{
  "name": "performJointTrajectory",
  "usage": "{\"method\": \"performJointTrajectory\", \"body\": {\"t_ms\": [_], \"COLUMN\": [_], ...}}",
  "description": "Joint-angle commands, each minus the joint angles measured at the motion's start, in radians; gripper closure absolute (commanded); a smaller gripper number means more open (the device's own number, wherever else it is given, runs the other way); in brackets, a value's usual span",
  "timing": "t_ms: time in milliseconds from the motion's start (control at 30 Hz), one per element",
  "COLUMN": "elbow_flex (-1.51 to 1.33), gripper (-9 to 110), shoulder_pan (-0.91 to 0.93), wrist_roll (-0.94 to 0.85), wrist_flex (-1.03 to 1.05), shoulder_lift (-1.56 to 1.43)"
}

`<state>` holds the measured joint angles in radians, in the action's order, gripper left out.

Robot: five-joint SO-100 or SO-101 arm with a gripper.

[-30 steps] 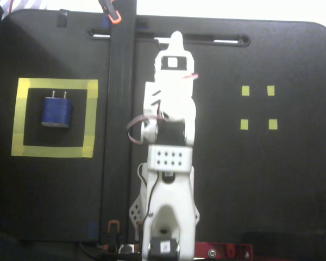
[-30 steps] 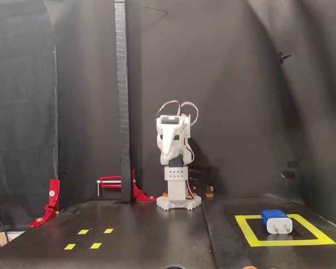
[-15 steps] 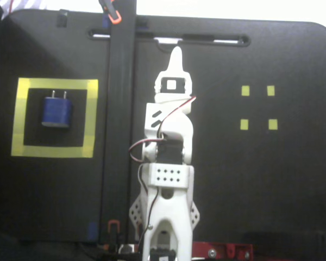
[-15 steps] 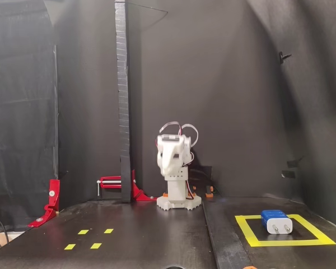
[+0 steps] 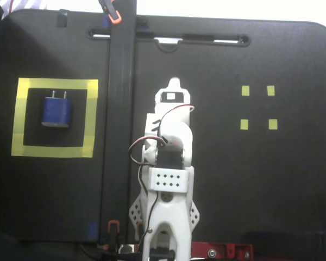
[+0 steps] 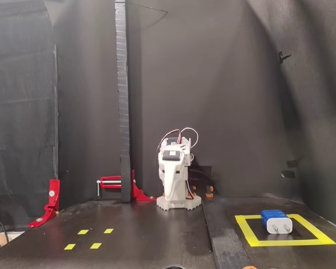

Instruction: Grasp the block and place it in the designated area.

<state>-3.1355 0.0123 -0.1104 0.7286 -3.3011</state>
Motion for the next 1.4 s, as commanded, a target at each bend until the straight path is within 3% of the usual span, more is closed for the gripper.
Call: {"method": "performJointTrajectory", "body": {"t_ms": [0, 1367], "elbow_flex": [-0.006, -0.006], "gripper": [101, 101], "shoulder_pan": [-0.009, 0.008], "wrist_roll": [-0.009, 0.074], "wrist_flex": [0.029, 0.037], "shoulder_lift": [-0.008, -0.008]}}
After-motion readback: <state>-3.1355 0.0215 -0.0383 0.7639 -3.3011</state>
